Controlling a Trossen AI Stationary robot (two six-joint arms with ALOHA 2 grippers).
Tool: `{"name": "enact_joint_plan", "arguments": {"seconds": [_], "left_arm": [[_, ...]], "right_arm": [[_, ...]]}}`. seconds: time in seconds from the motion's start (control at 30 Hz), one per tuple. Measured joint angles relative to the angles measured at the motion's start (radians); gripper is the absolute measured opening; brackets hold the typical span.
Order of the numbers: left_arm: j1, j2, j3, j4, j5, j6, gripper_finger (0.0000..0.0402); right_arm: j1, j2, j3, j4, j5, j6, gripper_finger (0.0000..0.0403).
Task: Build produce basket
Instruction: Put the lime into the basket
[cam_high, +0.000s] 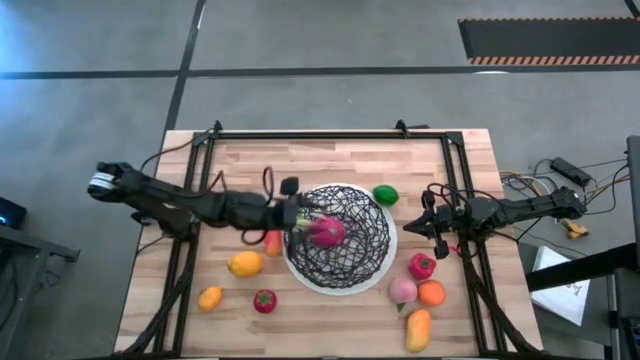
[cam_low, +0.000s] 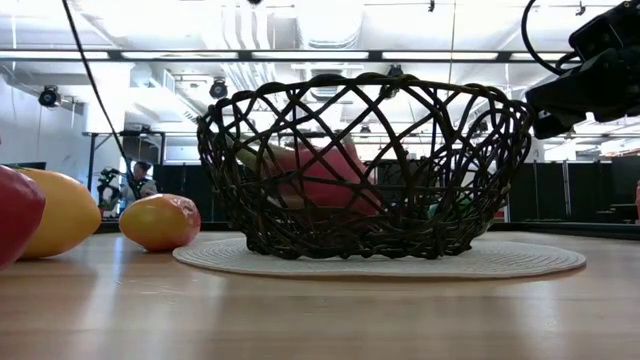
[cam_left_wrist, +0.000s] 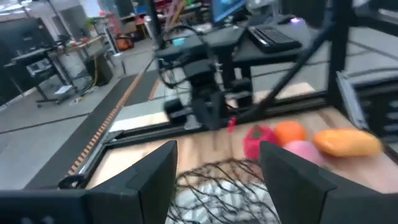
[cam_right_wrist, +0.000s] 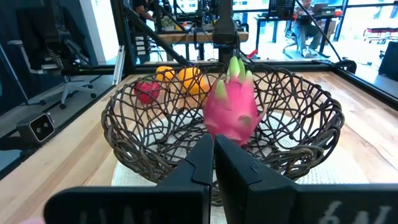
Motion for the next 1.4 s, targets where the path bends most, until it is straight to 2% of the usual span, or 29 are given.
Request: {"name": "enact_joint_plan", "arguments": {"seconds": [0.33, 0.43, 0.57, 0.63, 0.73, 0.8, 0.97, 1.07, 1.17, 1.3, 1.4], "left_arm": [[-0.32, 0.019, -0.025, -0.045, -0.363, 0.012, 0.0212], [-0.405, 0.025, -0.061, -0.041, -0.433, -0.075, 0.0212], [-0.486, 0.033, -0.118, -0.038, -0.462, -0.254, 0.0212], [-0.511, 0.039, -0.152, -0.023, -0.464, -0.346, 0.0212], [-0.53, 0.06, -0.2, 0.025, -0.465, -0.464, 0.0212], [-0.531, 0.084, -0.232, 0.084, -0.467, -0.49, 0.0212], [-0.523, 0.154, -0.282, 0.259, -0.547, -0.414, 0.0212], [-0.515, 0.18, -0.288, 0.302, -0.581, -0.361, 0.0212], [-0.51, 0.186, -0.284, 0.301, -0.583, -0.341, 0.0212], [-0.508, 0.18, -0.283, 0.301, -0.583, -0.333, 0.0212], [-0.504, 0.175, -0.285, 0.301, -0.588, -0.33, 0.0212]], "right_arm": [[0.0, 0.0, 0.0, 0.0, 0.0, 0.0, 0.0009], [0.0, 0.0, 0.0, 0.0, 0.0, 0.0, 0.0008], [0.0, 0.0, -0.001, 0.012, 0.0, 0.008, 0.0009], [0.0, 0.0, -0.003, 0.023, 0.001, 0.1, 0.0009], [0.0, 0.0, -0.003, 0.057, 0.003, 0.343, 0.0009], [0.0, -0.001, -0.002, 0.075, 0.019, 0.403, 0.0009], [0.0, 0.009, -0.002, 0.152, 0.059, 0.507, 0.0009], [0.012, 0.018, 0.011, 0.17, 0.064, 0.518, 0.0009], [0.017, 0.05, 0.071, 0.098, 0.147, 0.47, 0.0009], [0.013, 0.137, 0.231, -0.174, 0.337, 0.446, 0.0009], [-0.005, 0.236, 0.36, -0.381, 0.426, 0.467, 0.0018]]}}
